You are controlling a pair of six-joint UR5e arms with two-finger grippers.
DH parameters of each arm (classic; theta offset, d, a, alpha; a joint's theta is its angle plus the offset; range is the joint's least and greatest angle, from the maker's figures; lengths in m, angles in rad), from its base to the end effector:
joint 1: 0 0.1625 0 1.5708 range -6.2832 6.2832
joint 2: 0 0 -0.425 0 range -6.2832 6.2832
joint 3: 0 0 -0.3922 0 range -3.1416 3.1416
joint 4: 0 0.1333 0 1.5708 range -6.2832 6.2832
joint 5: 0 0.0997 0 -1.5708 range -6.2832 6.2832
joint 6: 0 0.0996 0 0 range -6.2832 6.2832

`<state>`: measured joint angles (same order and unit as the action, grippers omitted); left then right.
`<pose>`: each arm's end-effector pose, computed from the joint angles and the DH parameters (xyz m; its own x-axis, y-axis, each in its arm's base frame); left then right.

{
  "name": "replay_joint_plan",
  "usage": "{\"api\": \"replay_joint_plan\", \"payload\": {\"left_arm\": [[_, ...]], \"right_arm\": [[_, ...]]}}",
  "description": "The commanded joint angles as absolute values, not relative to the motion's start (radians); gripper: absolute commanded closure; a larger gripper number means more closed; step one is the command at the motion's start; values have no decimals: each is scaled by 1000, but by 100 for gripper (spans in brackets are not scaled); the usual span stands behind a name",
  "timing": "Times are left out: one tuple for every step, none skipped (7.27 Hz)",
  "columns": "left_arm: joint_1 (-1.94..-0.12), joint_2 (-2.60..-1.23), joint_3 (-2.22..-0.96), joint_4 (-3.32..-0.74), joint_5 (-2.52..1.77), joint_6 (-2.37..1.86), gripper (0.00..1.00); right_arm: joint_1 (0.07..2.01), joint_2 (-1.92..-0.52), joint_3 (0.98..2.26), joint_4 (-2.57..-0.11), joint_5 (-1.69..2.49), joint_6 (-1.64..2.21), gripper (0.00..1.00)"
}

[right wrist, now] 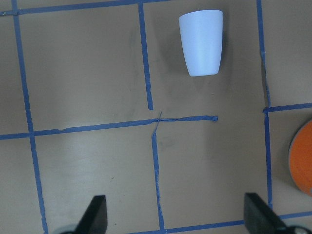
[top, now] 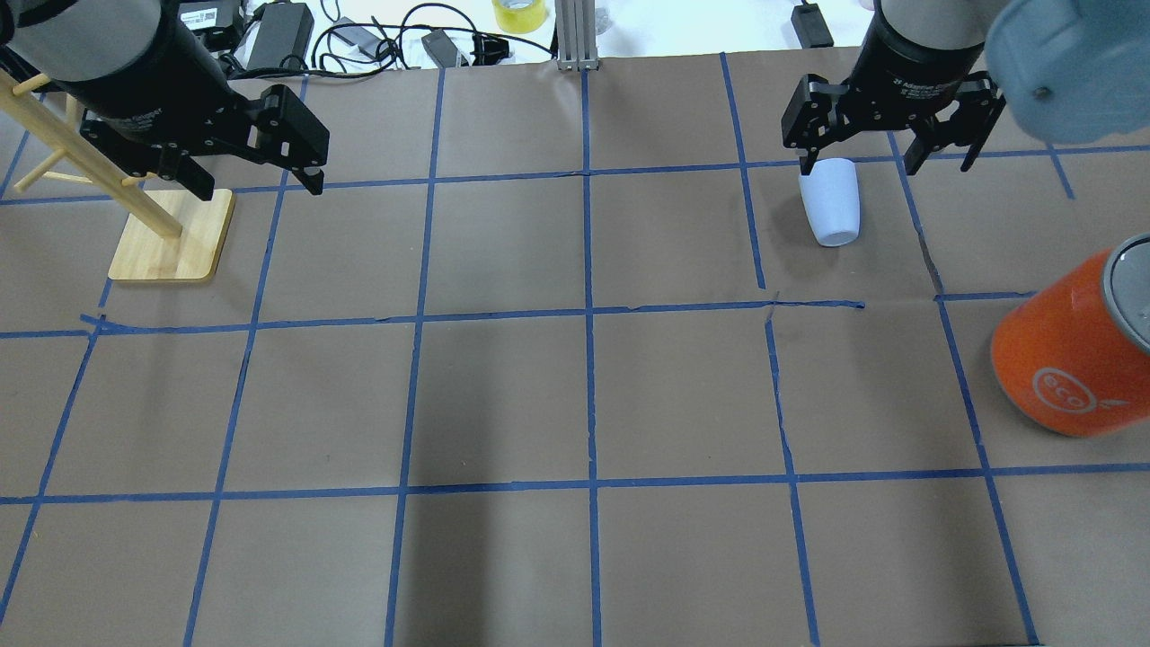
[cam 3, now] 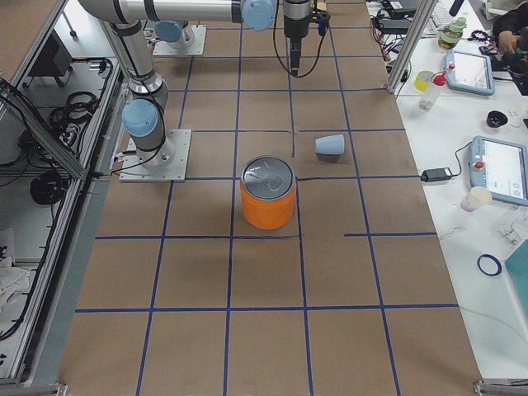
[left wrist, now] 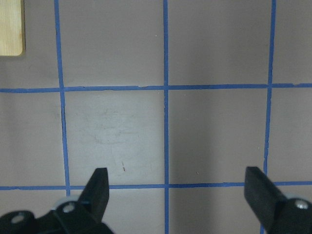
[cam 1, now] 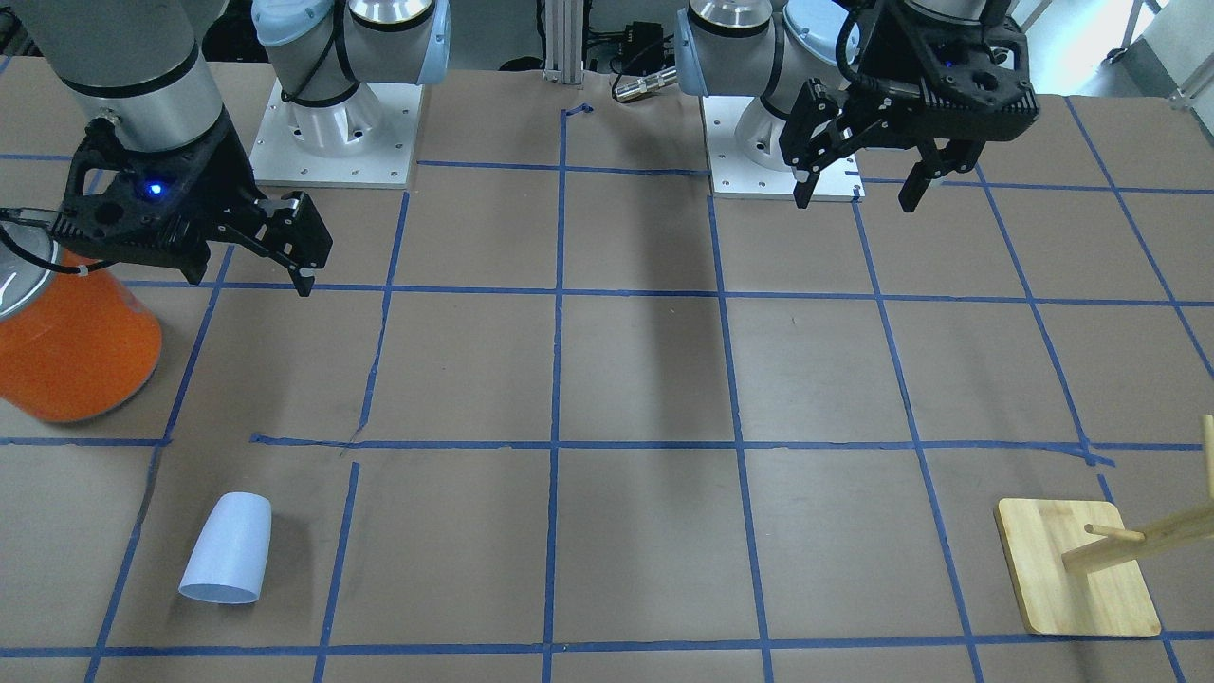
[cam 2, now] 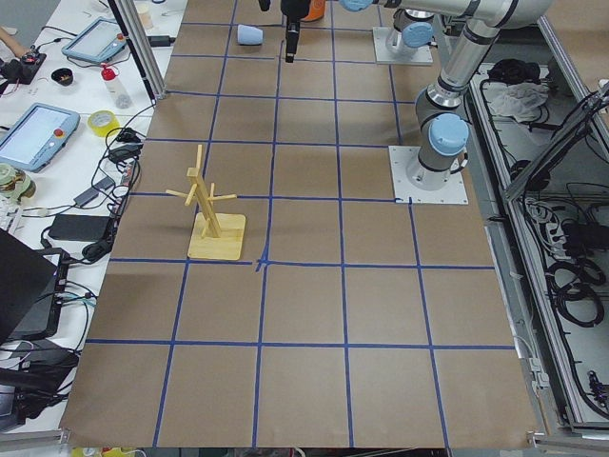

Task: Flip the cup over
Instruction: 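Lower the open right gripper down around the light blue cup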

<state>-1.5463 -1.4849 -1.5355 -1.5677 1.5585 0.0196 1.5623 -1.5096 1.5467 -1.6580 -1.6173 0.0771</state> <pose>-0.1231 -0.4673 0.5469 -0.9999 -0.0035 0.0098 -0.0047 0.9922 -0.1242 0.1242 -0.5236 0.4778 -0.9952 0.0877 0.0424 0.0854 0.9949 -0.0535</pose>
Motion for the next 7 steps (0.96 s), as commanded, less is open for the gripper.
{"api": "replay_joint_plan", "payload": {"left_arm": [[-1546,-1485,-1536,-1568,1559,20,0],[-1546,-1485,-1536,-1568,1559,20,0],[-1546,-1485,-1536,-1568,1559,20,0],[-1546,-1485,-1536,-1568,1559,18,0],[-1546,-1485,-1536,-1568,1559,18,0],[-1546,-1485,-1536,-1568,1559,18,0],[-1546,-1485,-1536,-1568,1560,20,0]], "right_arm": [[1511,-1429,1571,-1722,-1687,68,0],[1455,-1373,1572,-1777,-1716,69,0],[1442,-1314,1572,-1843,-1707,68,0],[1442,-1254,1584,-1933,-1703,71,0],[1442,-1197,1606,-2007,-1689,68,0],[1442,-1154,1620,-2087,-1621,66,0],[1442,-1097,1620,-2144,-1612,66,0]]}}
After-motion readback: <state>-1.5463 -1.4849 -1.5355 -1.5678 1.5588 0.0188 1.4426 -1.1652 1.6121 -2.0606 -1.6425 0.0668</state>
